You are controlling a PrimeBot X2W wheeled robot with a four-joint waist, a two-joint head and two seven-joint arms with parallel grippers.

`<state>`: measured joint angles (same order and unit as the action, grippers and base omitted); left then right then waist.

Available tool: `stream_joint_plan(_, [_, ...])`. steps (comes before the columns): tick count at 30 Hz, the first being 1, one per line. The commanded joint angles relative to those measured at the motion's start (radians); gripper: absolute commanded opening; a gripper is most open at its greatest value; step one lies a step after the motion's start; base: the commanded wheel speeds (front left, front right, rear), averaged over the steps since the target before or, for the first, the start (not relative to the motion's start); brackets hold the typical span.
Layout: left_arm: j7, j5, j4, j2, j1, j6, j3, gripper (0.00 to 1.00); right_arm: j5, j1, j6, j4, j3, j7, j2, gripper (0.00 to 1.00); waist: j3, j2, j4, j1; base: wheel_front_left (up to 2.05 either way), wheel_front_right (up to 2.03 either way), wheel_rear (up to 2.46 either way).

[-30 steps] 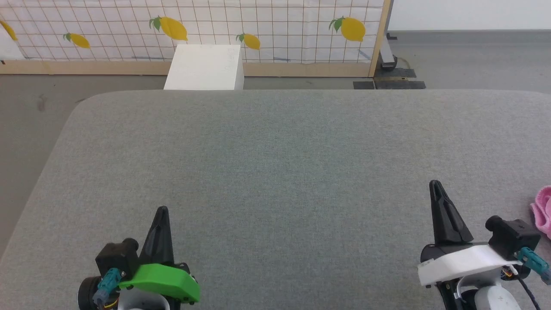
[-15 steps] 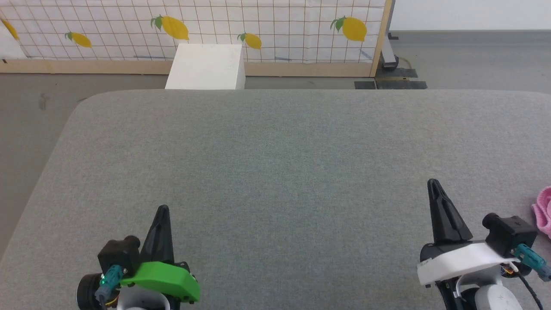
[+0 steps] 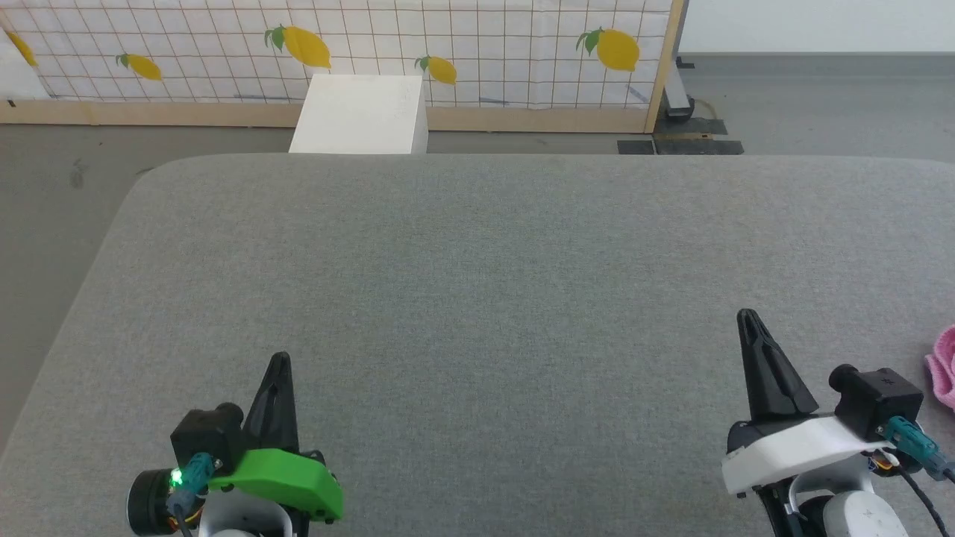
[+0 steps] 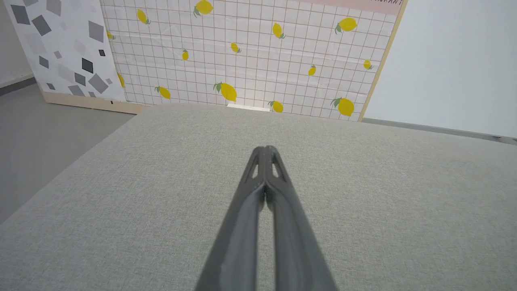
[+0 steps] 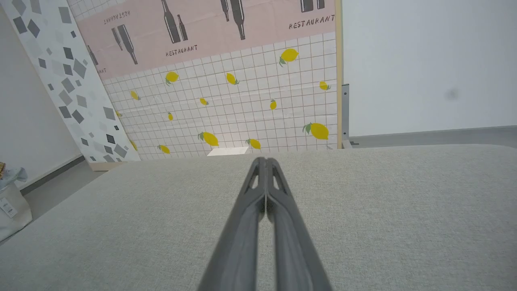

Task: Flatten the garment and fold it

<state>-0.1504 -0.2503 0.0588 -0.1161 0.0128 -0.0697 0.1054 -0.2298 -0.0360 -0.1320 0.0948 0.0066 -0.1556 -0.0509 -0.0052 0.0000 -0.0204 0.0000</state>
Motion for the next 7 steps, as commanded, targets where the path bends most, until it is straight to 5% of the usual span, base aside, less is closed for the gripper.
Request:
stream_joint_plan(1, [0.006, 0.023, -0.005, 0.008, -0.005, 0.009, -0.007, 0.0, 0.016, 0.015, 0.001, -0.008, 0.0, 0.009, 0.0, 0.0, 0.0, 0.0, 0.0, 0.0, 0.0, 0.0, 0.0])
stream_joint_plan(7, [0.024, 0.052, -0.011, 0.015, -0.006, 0.017, -0.019, 0.0, 0.043, 0.017, 0.001, -0.019, -0.001, 0.027, 0.0, 0.0, 0.001, 0.0, 0.003, 0.0, 0.0, 0.0, 0.0])
